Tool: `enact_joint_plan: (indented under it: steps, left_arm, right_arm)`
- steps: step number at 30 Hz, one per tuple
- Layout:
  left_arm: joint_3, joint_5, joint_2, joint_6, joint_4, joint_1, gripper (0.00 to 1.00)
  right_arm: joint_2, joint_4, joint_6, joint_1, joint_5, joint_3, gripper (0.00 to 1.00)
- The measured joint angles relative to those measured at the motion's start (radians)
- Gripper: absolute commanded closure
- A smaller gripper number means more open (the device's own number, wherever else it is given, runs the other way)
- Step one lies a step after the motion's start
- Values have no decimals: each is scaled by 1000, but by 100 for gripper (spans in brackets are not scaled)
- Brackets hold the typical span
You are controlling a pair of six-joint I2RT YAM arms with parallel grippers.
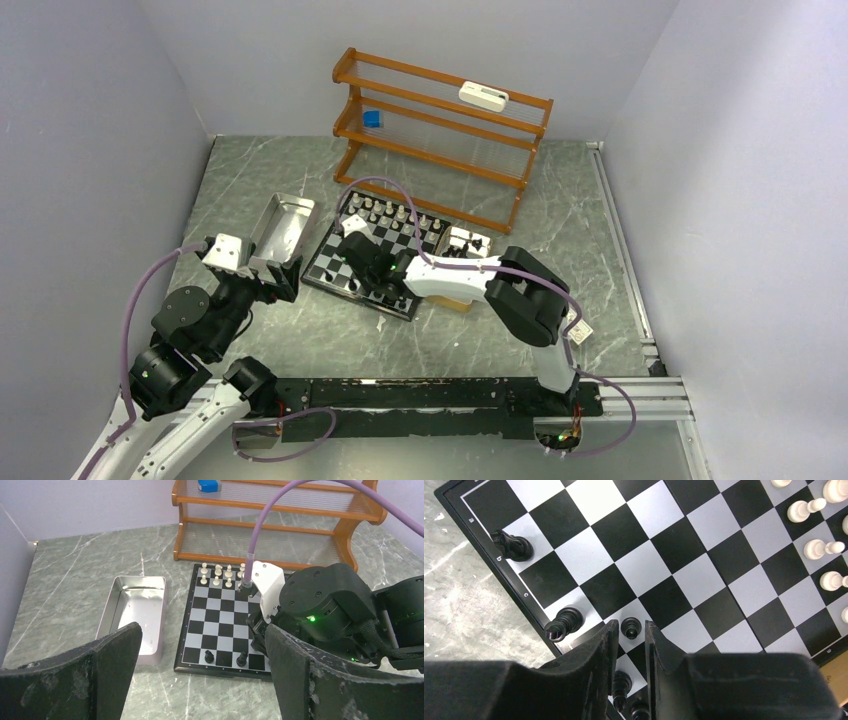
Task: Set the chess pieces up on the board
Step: Place the chess piece on the chessboard, then pick up the chess piece from the storage box.
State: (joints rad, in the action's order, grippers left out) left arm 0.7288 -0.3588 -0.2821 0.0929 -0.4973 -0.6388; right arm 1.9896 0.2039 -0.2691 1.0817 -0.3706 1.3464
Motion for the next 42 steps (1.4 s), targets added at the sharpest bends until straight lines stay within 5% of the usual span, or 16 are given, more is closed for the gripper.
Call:
enact_joint_plan:
  steps: [21,34,42]
  left_arm:
    - [0,0,0,0,0,0,2]
    - [0,1,-2,-1,0,0,2]
    - [-1,5,-5,-1,0,0,3]
  right_arm:
    - [-245,42,5,-43,-65,-77,71]
    - [-481,92,9,-276,-95,-283,71]
    - [-480,59,16,-410,-86,-389,70]
